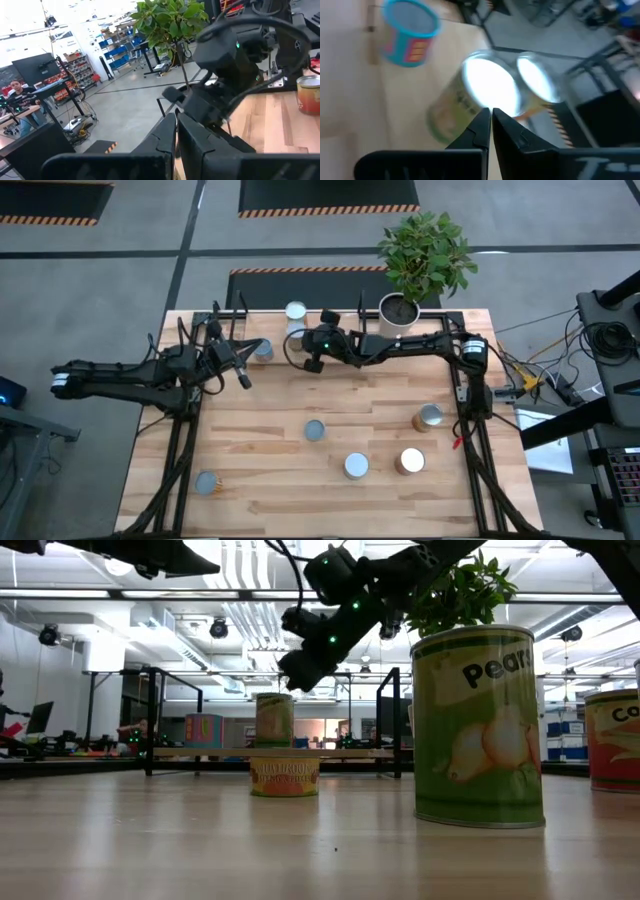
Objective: Pick and place cans onto a shelf
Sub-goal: Put the canned oranges on the shelf, then put the canned pears on the shelf
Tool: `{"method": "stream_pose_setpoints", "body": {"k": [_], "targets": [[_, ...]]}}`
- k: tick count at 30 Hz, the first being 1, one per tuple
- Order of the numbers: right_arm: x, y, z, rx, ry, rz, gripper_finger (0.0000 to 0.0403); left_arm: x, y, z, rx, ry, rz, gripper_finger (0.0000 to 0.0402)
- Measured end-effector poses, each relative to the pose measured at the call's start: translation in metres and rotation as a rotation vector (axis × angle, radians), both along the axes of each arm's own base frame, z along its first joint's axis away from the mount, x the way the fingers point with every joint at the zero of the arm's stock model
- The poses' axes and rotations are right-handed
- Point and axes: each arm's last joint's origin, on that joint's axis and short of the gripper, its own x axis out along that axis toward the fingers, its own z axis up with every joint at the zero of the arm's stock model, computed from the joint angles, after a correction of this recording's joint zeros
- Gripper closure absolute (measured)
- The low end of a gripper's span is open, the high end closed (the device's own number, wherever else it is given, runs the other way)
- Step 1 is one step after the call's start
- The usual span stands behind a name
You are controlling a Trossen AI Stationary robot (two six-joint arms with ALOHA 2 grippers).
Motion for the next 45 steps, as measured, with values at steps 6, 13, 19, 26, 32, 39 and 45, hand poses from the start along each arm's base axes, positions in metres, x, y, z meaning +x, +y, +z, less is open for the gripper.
{"method": "stream_pose_setpoints", "body": {"k": [6, 13, 19, 26, 32, 39, 45], "targets": [[-0.003, 0.001, 0.008, -0.002, -0.017, 0.006, 0.0394, 0.000, 0.000, 0.000, 0.006, 0.004, 0.000, 0.0402], [-0.009, -0.007, 0.003, 0.029, 0.045, -0.022, 0.0394, 0.000, 0.000, 0.000, 0.012, 0.009, 0.000, 0.0402], [-0.015, -0.029, -0.006, 0.138, 0.021, -0.043, 0.0394, 0.000, 0.000, 0.000, 0.012, 0.011, 0.000, 0.0402], [-0.006, -0.034, -0.015, 0.190, -0.037, 0.040, 0.0394, 0.000, 0.000, 0.000, 0.013, 0.010, 0.000, 0.0402], [-0.007, -0.033, -0.014, 0.189, -0.035, 0.037, 0.0394, 0.001, 0.000, 0.000, 0.013, 0.011, 0.000, 0.0402], [-0.011, -0.024, 0.007, 0.162, -0.073, 0.056, 0.0394, 0.001, 0.000, 0.000, 0.013, 0.012, -0.001, 0.0401], [-0.017, 0.003, 0.033, 0.140, -0.079, 0.125, 0.0394, 0.001, 0.000, -0.001, 0.017, 0.017, 0.000, 0.0402]]}}
